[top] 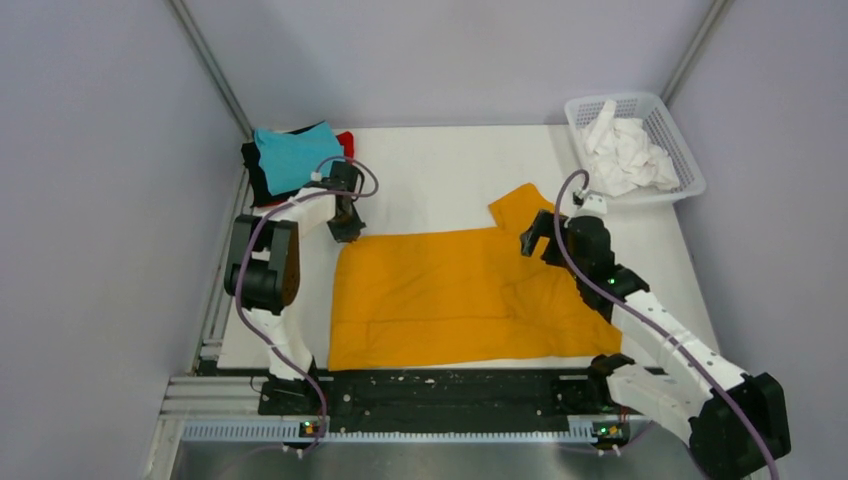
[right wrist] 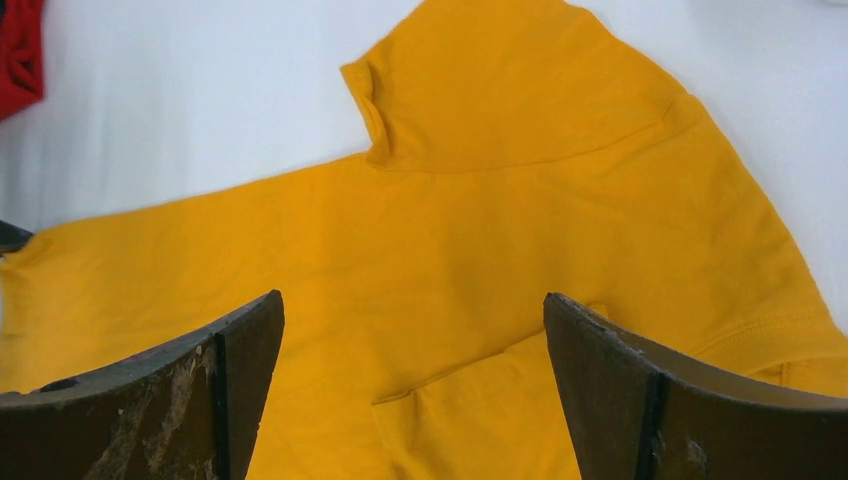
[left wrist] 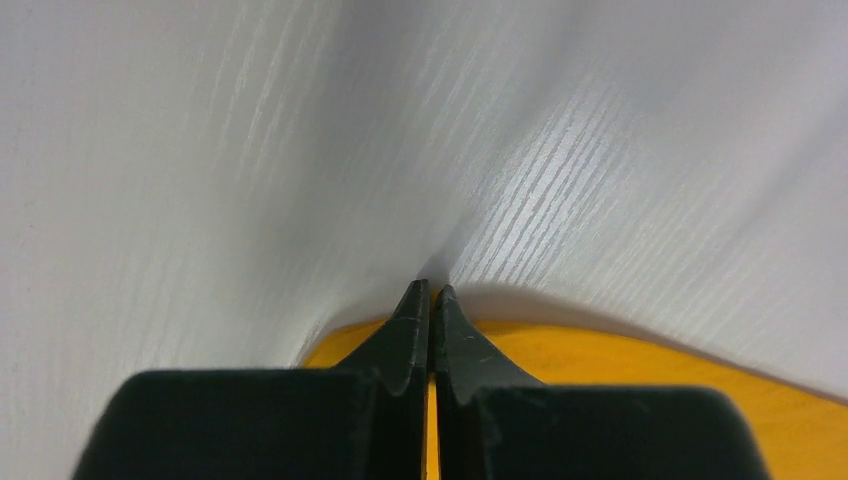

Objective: Fold and stack the t-shirts
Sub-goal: Fold the other side of the tshirt into a rectangle

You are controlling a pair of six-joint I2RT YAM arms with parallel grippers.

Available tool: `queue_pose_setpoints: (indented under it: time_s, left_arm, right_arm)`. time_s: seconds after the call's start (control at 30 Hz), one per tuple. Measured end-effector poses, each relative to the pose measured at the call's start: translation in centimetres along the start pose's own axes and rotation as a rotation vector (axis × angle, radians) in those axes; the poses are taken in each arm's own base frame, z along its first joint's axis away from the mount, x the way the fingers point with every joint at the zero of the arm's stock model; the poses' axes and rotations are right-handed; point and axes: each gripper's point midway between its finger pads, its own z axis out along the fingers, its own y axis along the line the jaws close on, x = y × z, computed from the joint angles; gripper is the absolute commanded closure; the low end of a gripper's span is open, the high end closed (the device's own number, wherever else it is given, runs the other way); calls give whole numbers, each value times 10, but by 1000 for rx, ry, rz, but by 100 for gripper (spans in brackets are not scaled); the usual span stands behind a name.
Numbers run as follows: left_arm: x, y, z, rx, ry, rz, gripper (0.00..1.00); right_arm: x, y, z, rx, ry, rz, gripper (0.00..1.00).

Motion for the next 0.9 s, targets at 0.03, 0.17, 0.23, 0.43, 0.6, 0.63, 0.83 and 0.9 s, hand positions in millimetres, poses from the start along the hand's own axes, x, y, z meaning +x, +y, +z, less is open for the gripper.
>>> queue_pose_setpoints:
  time_s: [0.03, 0.17, 0.23, 0.43, 0.6, 0.63, 0.83, 0.9]
  left_arm:
    - [0, 0, 0, -4, -4, 2, 100]
    - [1, -2, -1, -19, -16, 8, 100]
    - [1, -1, -2, -29, -23, 7, 100]
    - [-5, 3, -13, -46, -57, -7, 100]
    - [-9, 2, -19, -40, -74, -13, 100]
    - [-9, 2, -20, -39, -74, -14, 100]
    - [-8, 1, -20, -30, -66, -13, 100]
    - [-8, 1, -20, -30, -67, -13, 100]
  right_arm:
    - [2, -2, 3, 14, 13, -11, 1]
    - [-2, -1, 23, 67, 70, -54, 2]
    - [-13, 5, 43, 98, 86, -73, 2]
    - [-41, 16, 125, 223, 97, -120, 11]
    - [-41, 13, 198, 302, 120, -140, 27]
    - [-38, 10, 208, 314, 129, -139, 27]
    - [-15, -20, 258, 406, 190, -142, 33]
    - [-13, -26, 270, 427, 192, -135, 39]
